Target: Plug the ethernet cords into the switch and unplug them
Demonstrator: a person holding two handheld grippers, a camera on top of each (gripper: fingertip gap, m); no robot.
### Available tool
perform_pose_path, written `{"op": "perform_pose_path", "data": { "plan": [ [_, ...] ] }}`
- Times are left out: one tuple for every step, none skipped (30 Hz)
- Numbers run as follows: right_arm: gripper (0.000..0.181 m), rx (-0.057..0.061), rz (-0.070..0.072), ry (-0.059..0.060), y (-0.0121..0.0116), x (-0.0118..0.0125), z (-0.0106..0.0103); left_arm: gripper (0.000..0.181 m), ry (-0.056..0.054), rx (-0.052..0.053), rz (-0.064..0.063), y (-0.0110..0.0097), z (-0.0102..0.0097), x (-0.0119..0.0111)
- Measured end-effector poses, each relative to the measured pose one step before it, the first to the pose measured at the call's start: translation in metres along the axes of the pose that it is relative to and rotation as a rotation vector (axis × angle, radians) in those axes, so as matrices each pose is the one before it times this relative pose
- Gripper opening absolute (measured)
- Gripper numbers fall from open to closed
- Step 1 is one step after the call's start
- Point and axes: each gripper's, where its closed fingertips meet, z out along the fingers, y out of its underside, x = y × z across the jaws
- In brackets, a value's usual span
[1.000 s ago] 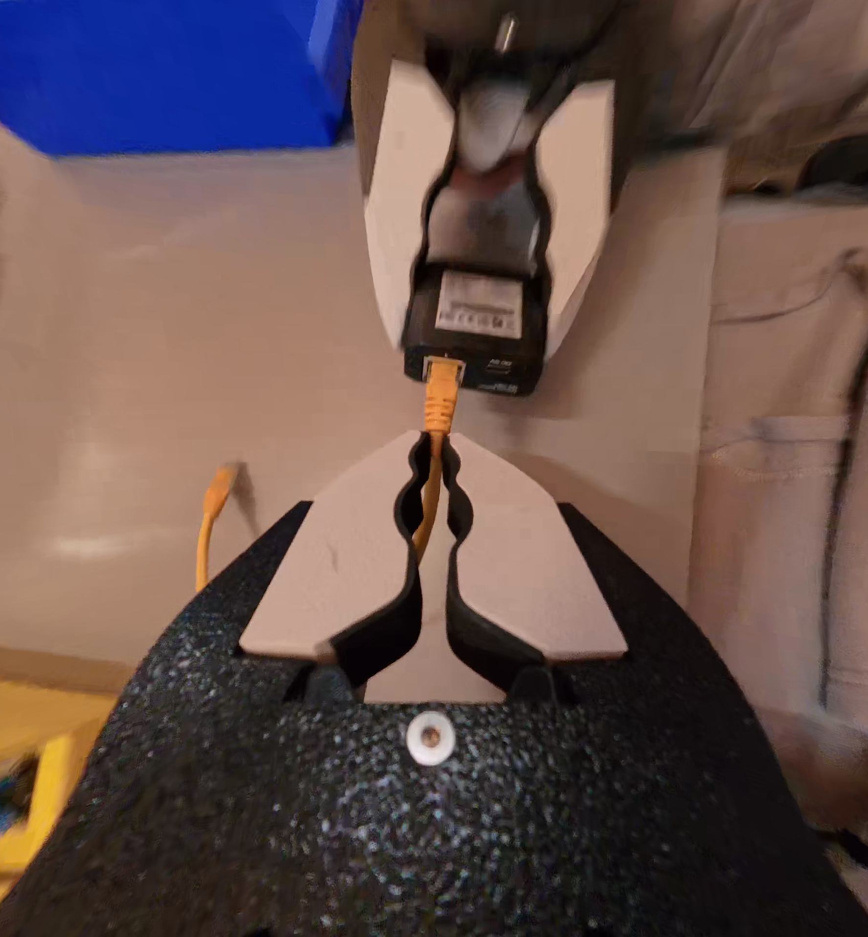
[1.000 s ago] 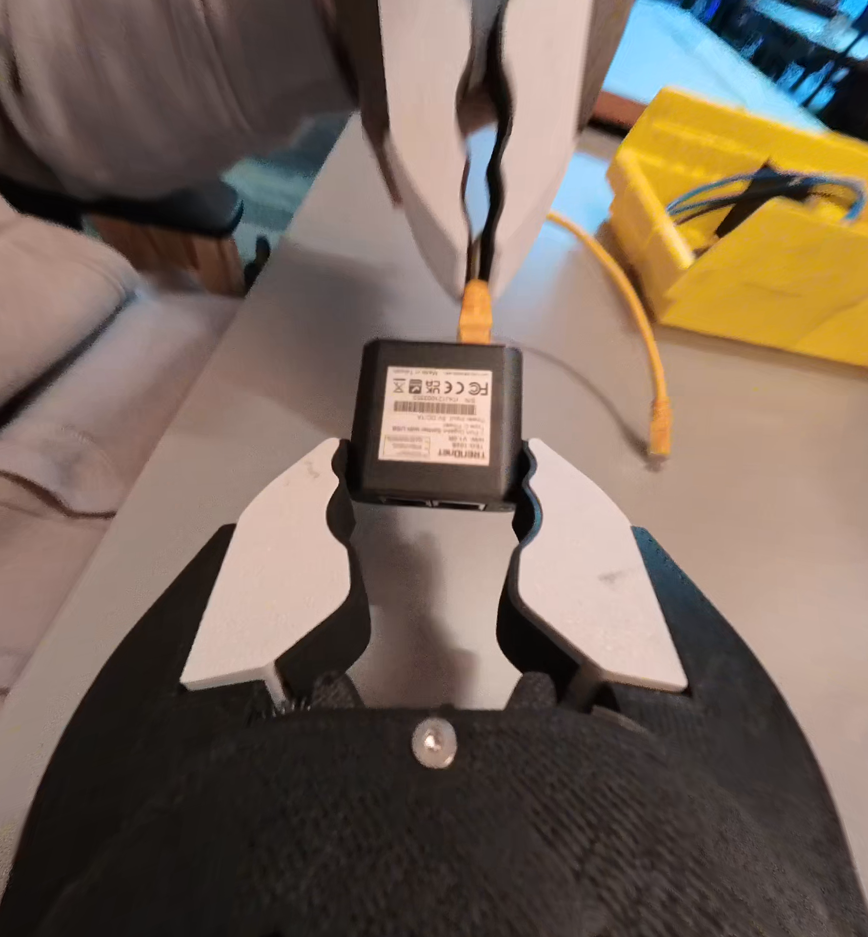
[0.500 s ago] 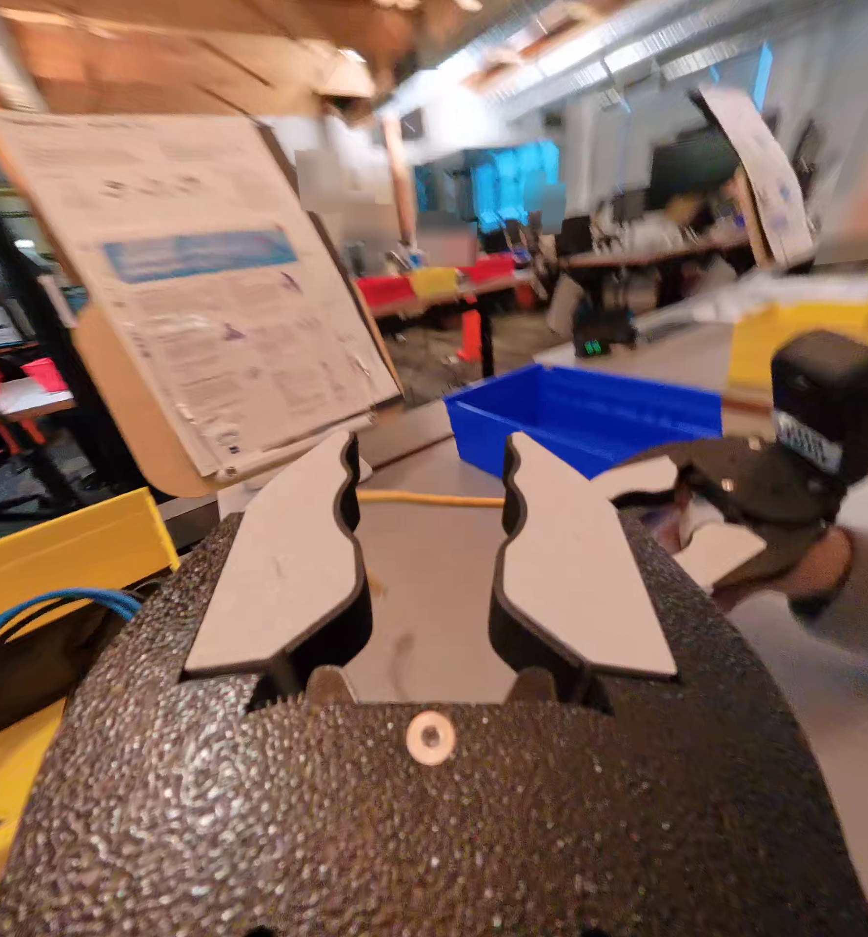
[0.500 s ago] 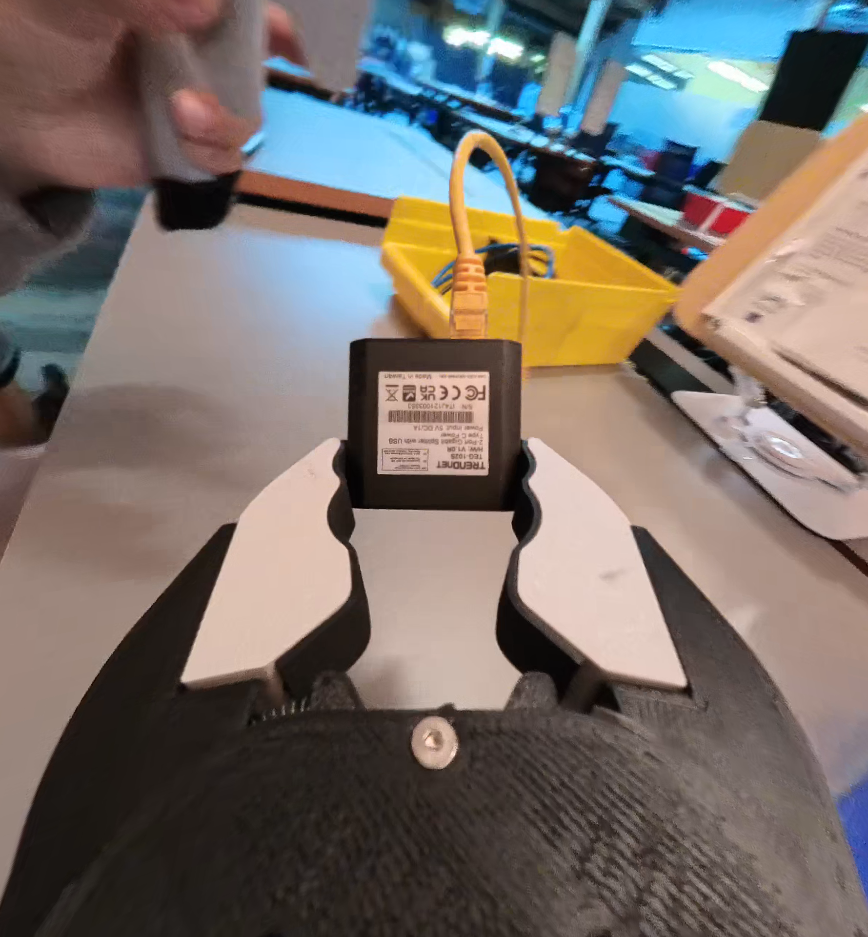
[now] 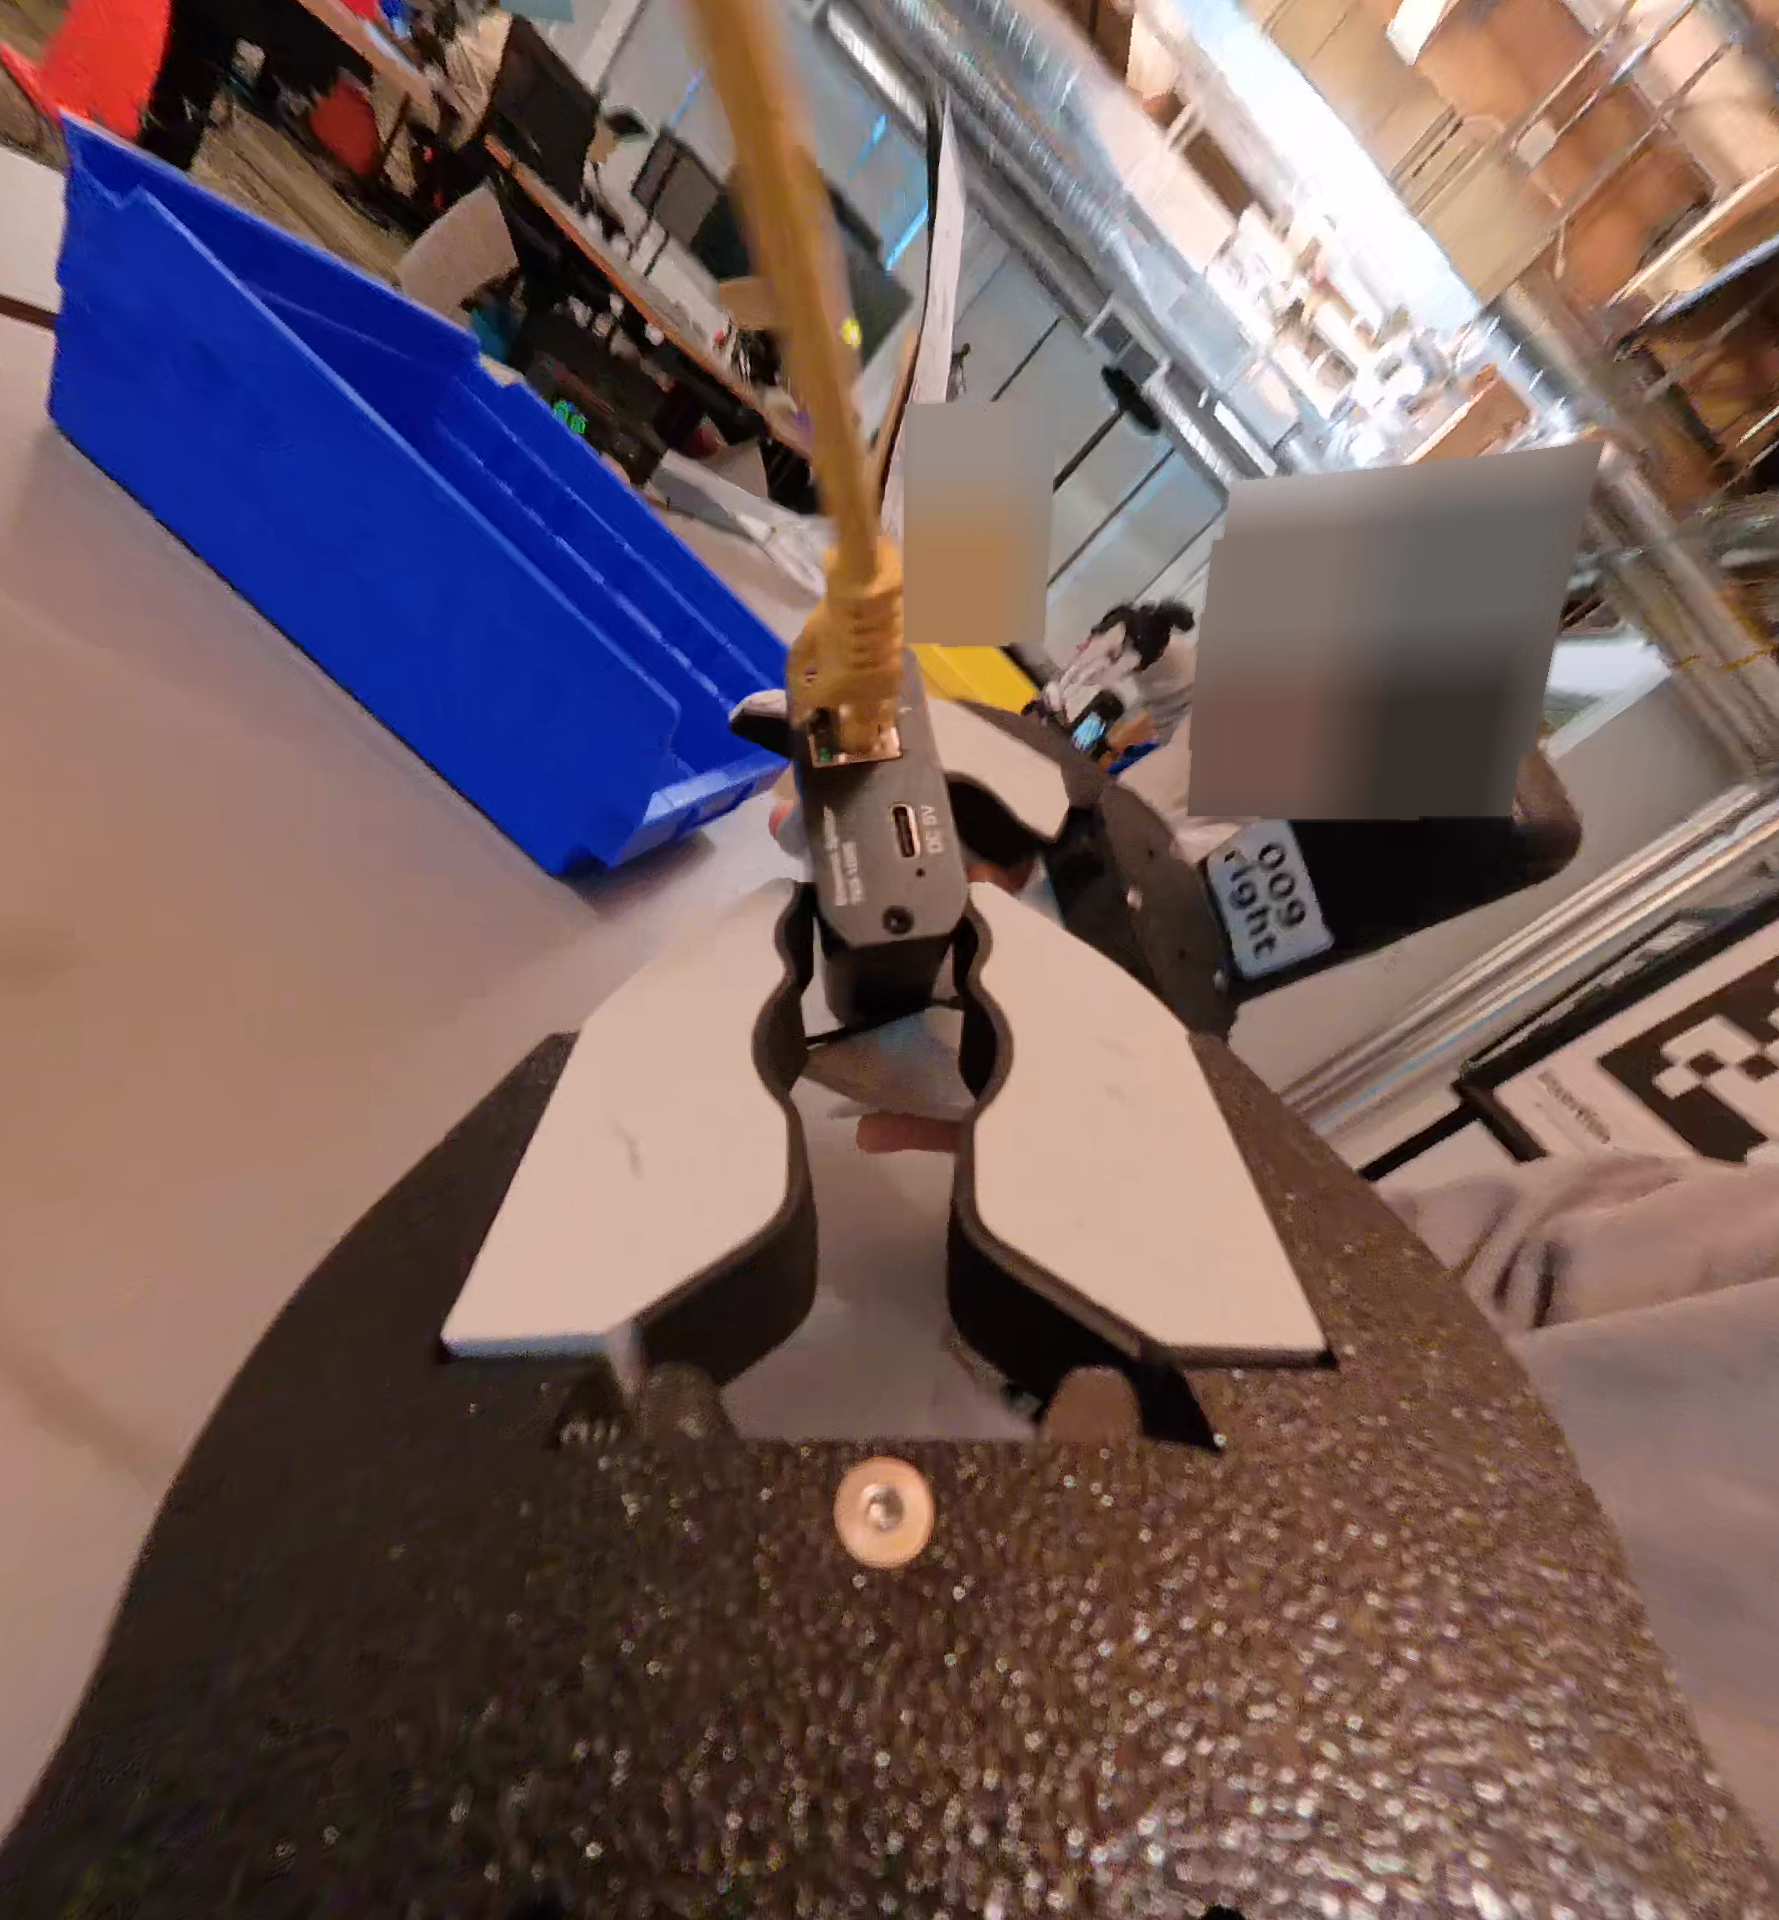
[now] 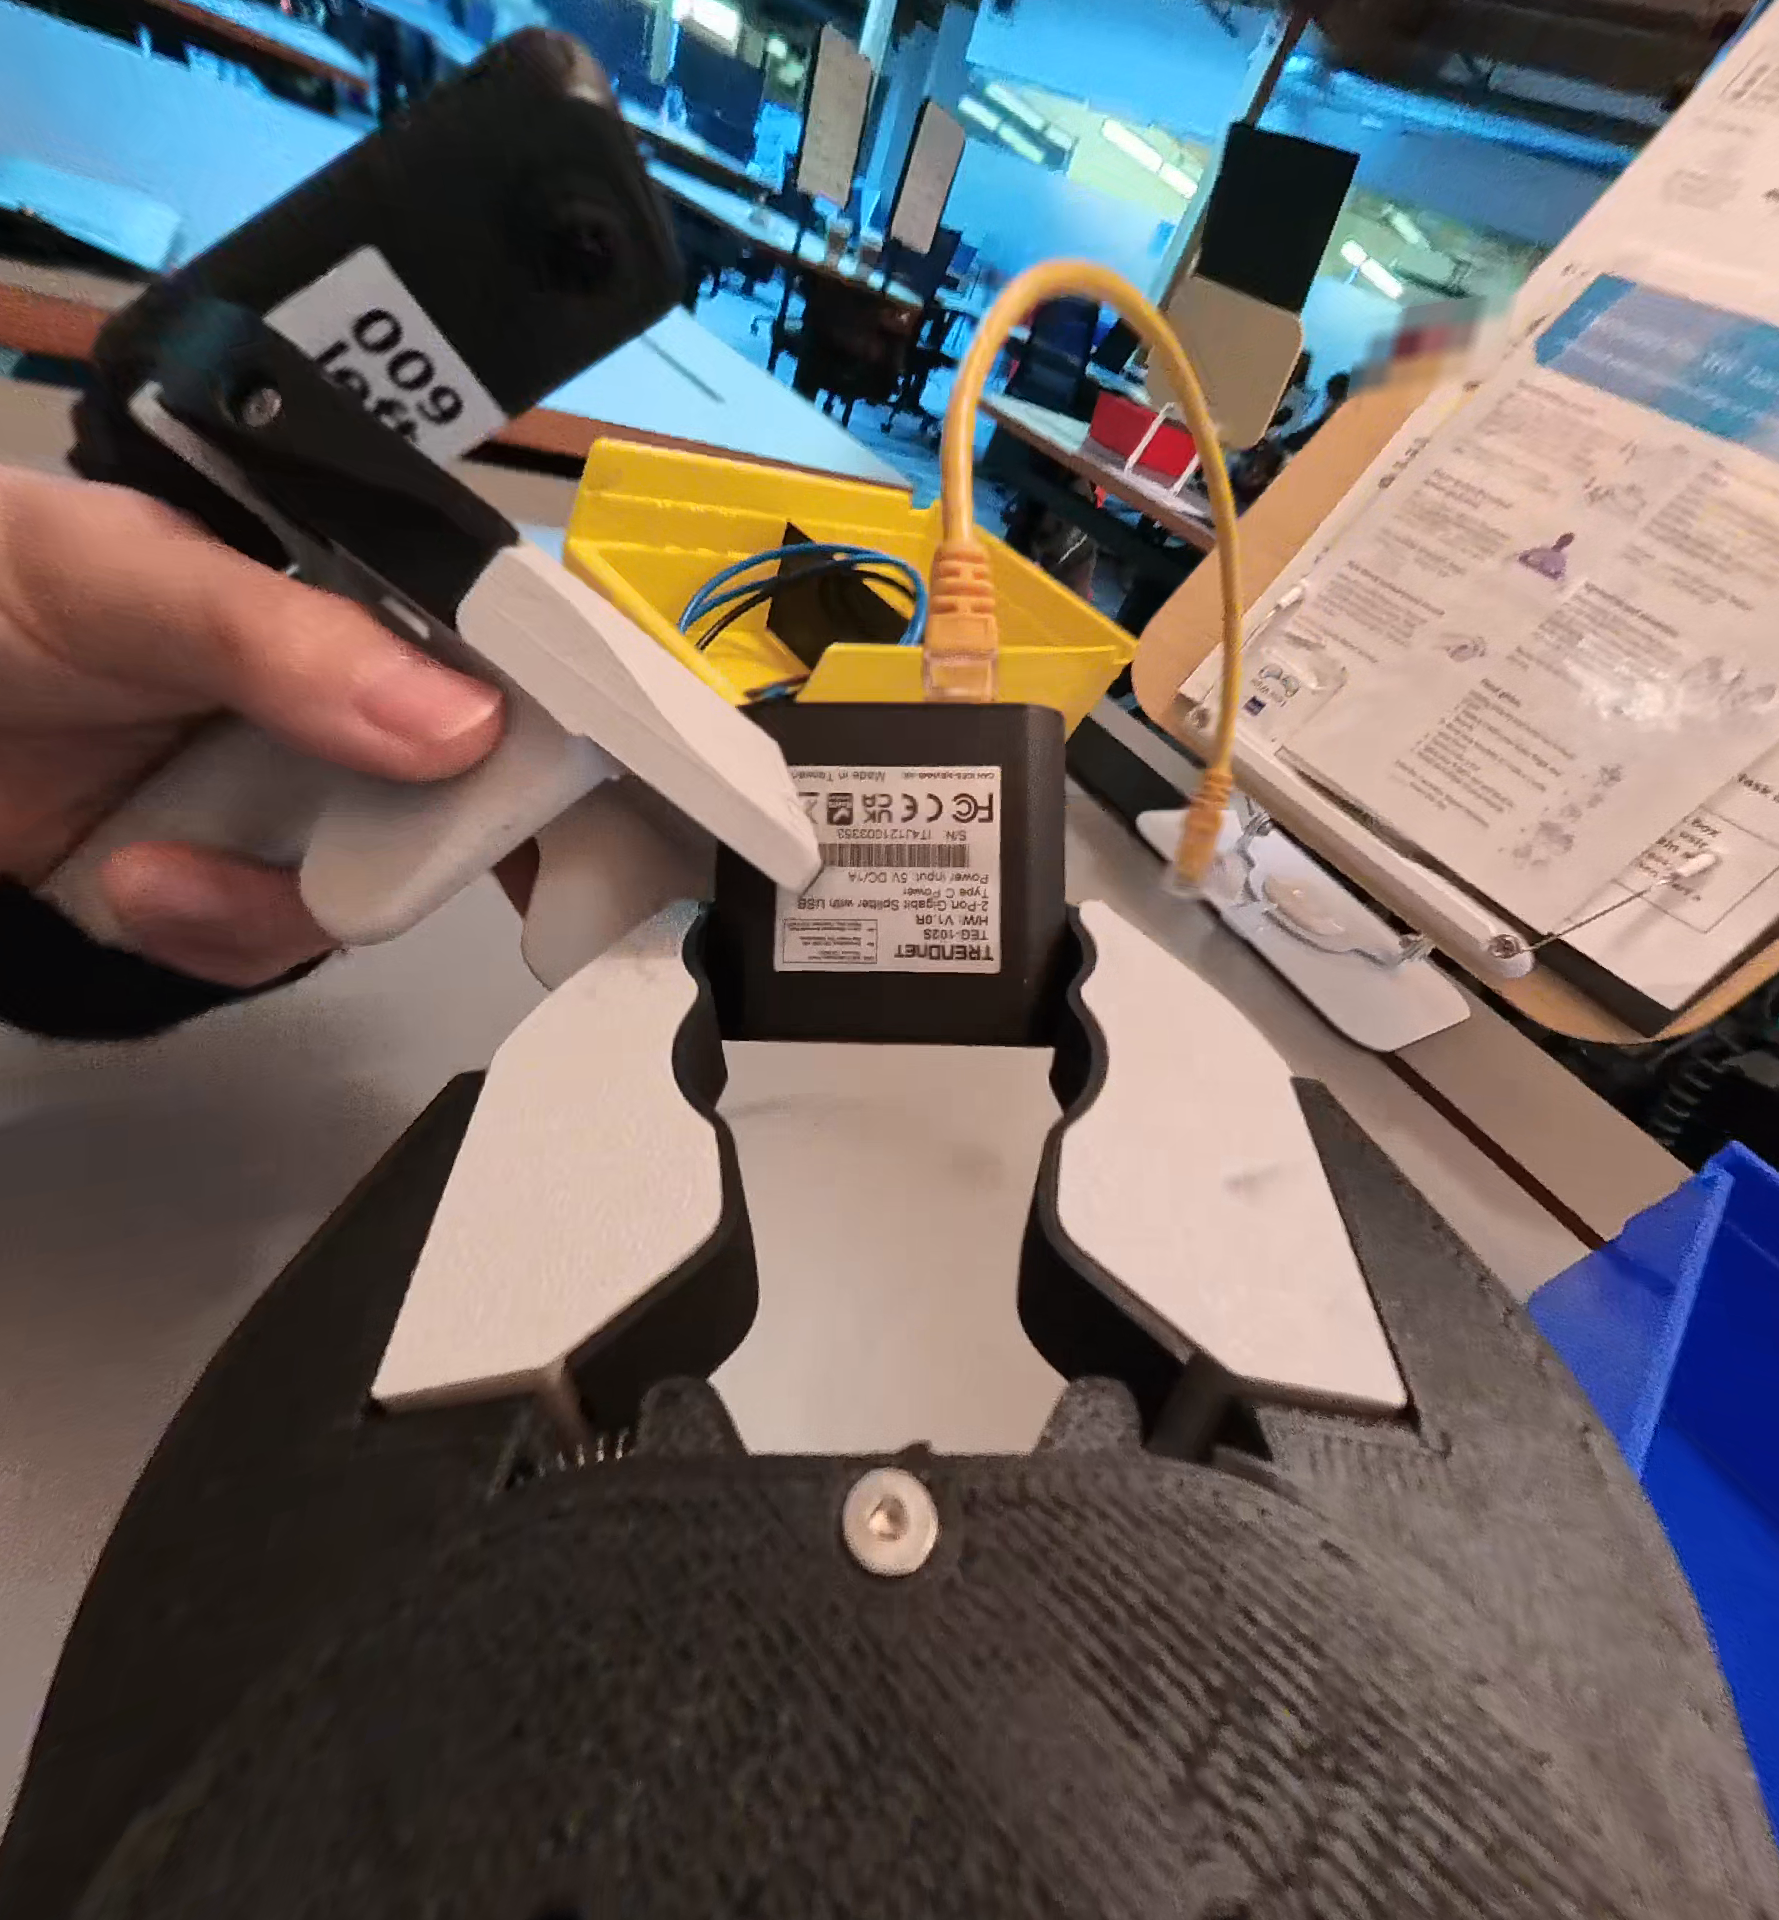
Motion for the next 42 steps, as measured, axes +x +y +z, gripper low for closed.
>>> {"op": "perform_pose_path", "data": {
  "plan": [
    [0.062, -0.0089, -0.0028, -0.0306, 0.00160, -0.00231, 0.00056, 0.024, -0.0002, -0.0415, 0.0174, 0.00334, -0.00212, -0.00338],
    [0.062, 0.0012, -0.0151, -0.0425, 0.00143, -0.00295, -0.00017, 0.023, 0.0107, -0.0290, -0.0138, 0.00168, -0.00199, -0.00144],
    [0.063, 0.0124, -0.0173, -0.0454, 0.00011, -0.00340, -0.00133, 0.023, 0.0242, -0.0215, -0.0216, 0.00089, -0.00180, 0.00042],
    [0.064, 0.0378, -0.0257, -0.0469, -0.00329, -0.00432, -0.00246, 0.023, 0.0328, -0.0375, -0.0173, 0.00285, -0.00210, 0.00130],
    [0.070, 0.0523, -0.0356, -0.0294, -0.00519, -0.00297, -0.00322, 0.023, 0.0232, -0.0575, -0.0213, 0.00563, -0.00281, -0.00009],
    [0.074, 0.0355, -0.0240, -0.0043, -0.00391, 0.00044, -0.00289, 0.023, 0.0182, -0.0544, -0.0108, 0.00602, -0.00284, 0.00009],
    [0.078, 0.0266, -0.0238, -0.0254, -0.00316, -0.00252, -0.00215, 0.023, 0.0352, -0.0603, 0.0002, 0.00746, -0.00252, 0.00241],
    [0.079, 0.0211, -0.0124, -0.0377, -0.00188, -0.00436, -0.00163, 0.023, 0.0348, -0.0289, 0.0012, 0.00402, -0.00195, 0.00223],
    [0.074, 0.0101, 0.0094, -0.0627, 0.00003, -0.00790, -0.00085, 0.023, 0.0416, -0.0215, -0.0141, 0.00344, -0.00152, 0.00214],
    [0.071, 0.0147, 0.0116, -0.0714, -0.00013, -0.00959, -0.00041, 0.023, 0.0542, -0.0192, -0.0221, 0.00351, -0.00106, 0.00307],
    [0.070, 0.0312, 0.0022, -0.0191, -0.00187, -0.00315, -0.00022, 0.023, 0.0492, -0.0145, -0.0212, 0.00353, -0.00039, 0.00245],
    [0.067, 0.0321, -0.0005, -0.0187, -0.00203, -0.00287, -0.00022, 0.023, 0.0445, -0.0202, -0.0155, 0.00412, -0.00015, 0.00185],
    [0.064, 0.0168, 0.0092, -0.0365, -0.00005, -0.00522, 0.00007, 0.023, 0.0311, -0.0174, -0.0107, 0.00362, -0.00023, 0.00054],
    [0.063, -0.0045, 0.0106, -0.0169, 0.00261, -0.00192, 0.00012, 0.023, 0.0088, -0.0118, -0.0062, 0.00247, -0.00039, -0.00150],
    [0.062, -0.0109, -0.0029, -0.0149, 0.00324, -0.00188, -0.00016, 0.023, 0.0073, -0.0196, -0.0023, 0.00338, -0.00011, -0.00092],
    [0.061, -0.0025, -0.0097, -0.0261, 0.00172, -0.00427, 0.00007, 0.023, 0.0201, -0.0287, -0.0038, 0.00463, 0.00066, 0.00138],
    [0.061, 0.0032, -0.0031, -0.0230, 0.00060, -0.00427, 0.00093, 0.023, 0.0119, -0.0219, 0.0006, 0.00366, 0.00146, 0.00117],
    [0.062, -0.0014, 0.0007, -0.0145, 0.00111, -0.00299, 0.00167, 0.023, 0.0021, -0.0177, 0.0022, 0.00260, 0.00201, 0.00017],
    [0.063, 0.0016, -0.0083, -0.0177, 0.00055, -0.00323, 0.00102, 0.023, 0.0048, -0.0221, 0.0044, 0.00313, 0.00109, 0.00049],
    [0.062, 0.0060, -0.0175, -0.0011, -0.00028, -0.00051, -0.00021, 0.023, -0.0032, 0.0018, 0.0101, -0.00031, -0.00018, -0.00005],
    [0.062, 0.0021, 0.0080, 0.0192, 0.00013, 0.00279, 0.00008, 0.023, -0.0066, 0.0232, 0.0140, -0.00386, -0.00120, 0.00003],
    [0.062, 0.0157, 0.0157, 0.0287, -0.00188, 0.00437, -0.00006, 0.024, 0.0008, 0.0410, 0.0233, -0.00645, -0.00159, 0.00141],
    [0.062, 0.0201, 0.0115, 0.0506, -0.00261, 0.00756, -0.00056, 0.025, -0.0165, 0.0744, 0.0297, -0.01150, -0.00255, -0.00023],
    [0.062, 0.0005, 0.0088, 0.0790, -0.00034, 0.01192, -0.00073, 0.025, -0.0564, 0.0971, 0.0319, -0.01539, -0.00329, -0.00490],
    [0.062, -0.0133, 0.0081, 0.1004, 0.00088, 0.01480, -0.00054, 0.026, -0.0898, 0.0952, 0.0454, -0.01533, -0.00346, -0.00895],
    [0.062, -0.0269, 0.0156, 0.1148, 0.00307, 0.01646, -0.00036, 0.027, -0.1060, 0.0808, 0.0688, -0.01269, -0.00291, -0.01016],
    [0.062, -0.0350, 0.0038, 0.1051, 0.00429, 0.01420, 0.00002, 0.035, -0.1070, 0.0689, 0.0708, -0.00958, -0.00187, -0.00895],
    [0.062, -0.0344, -0.0269, 0.1039, 0.00449, 0.01230, -0.00009, 0.042, -0.0942, 0.0591, 0.0553, -0.00734, -0.00073, -0.00633],
    [0.062, -0.0317, -0.0374, 0.0935, 0.00455, 0.00963, -0.00032, 0.047, -0.0656, 0.0364, 0.0467, -0.00349, 0.00113, -0.00242],
    [0.062, -0.0225, -0.0304, 0.0513, 0.00366, 0.00364, 0.00025, 0.056, -0.0430, 0.0091, 0.0359, 0.00024, 0.00288, 0.00016],
    [0.062, -0.0027, -0.0164, 0.0133, 0.00071, -0.00183, 0.00064, 0.062, -0.0281, -0.0146, 0.0157, 0.00368, 0.00395, 0.00108],
    [0.062, 0.0145, -0.0063, 0.0032, -0.00182, -0.00358, 0.00027, 0.065, -0.0120, -0.0298, -0.0081, 0.00617, 0.00429, 0.00163],
    [0.062, 0.0308, -0.0093, -0.0106, -0.00419, -0.00518, -0.00005, 0.068, 0.0141, -0.0306, -0.0337, 0.00652, 0.00424, 0.00302],
    [0.061, 0.0154, -0.0133, 0.0062, -0.00305, -0.00262, 0.00006, 0.067, 0.0378, -0.0315, -0.0586, 0.00683, 0.00344, 0.00365],
    [0.062, 0.0058, -0.0196, -0.0010, -0.00218, -0.00276, 0.00022, 0.058, 0.0673, -0.0310, -0.0678, 0.00603, 0.00220, 0.00521],
    [0.062, 0.0151, -0.0109, -0.0426, -0.00274, -0.00713, 0.00058, 0.049, 0.0820, -0.0094, -0.0675, 0.00220, 0.00057, 0.00568],
    [0.062, 0.0215, 0.0015, -0.0258, -0.00305, -0.00420, -0.00025, 0.040, 0.0605, 0.0105, -0.0633, -0.00067, -0.00106, 0.00212],
    [0.062, 0.0113, 0.0048, 0.0009, -0.00134, -0.00038, -0.00049, 0.031, 0.0627, 0.0144, -0.0437, -0.00117, -0.00213, 0.00242],
    [0.062, 0.0139, 0.0080, -0.0258, -0.00104, -0.00342, 0.00007, 0.027, 0.0533, -0.0109, -0.0262, 0.00241, -0.00203, 0.00184],
    [0.061, 0.0060, 0.0091, -0.0401, 0.00110, -0.00438, 0.00033, 0.024, 0.0168, -0.0210, -0.0063, 0.00328, -0.00200, -0.00149],
    [0.061, -0.0012, 0.0064, -0.0342, 0.00255, -0.00361, 0.00037, 0.024, -0.0002, -0.0362, 0.0146, 0.00384, -0.00205, -0.00290],
    [0.061, -0.0230, -0.0008, -0.0392, 0.00489, -0.00379, 0.00082, 0.023, -0.0309, -0.0382, 0.0097, 0.00356, -0.00362, -0.00660]
  ]
}}
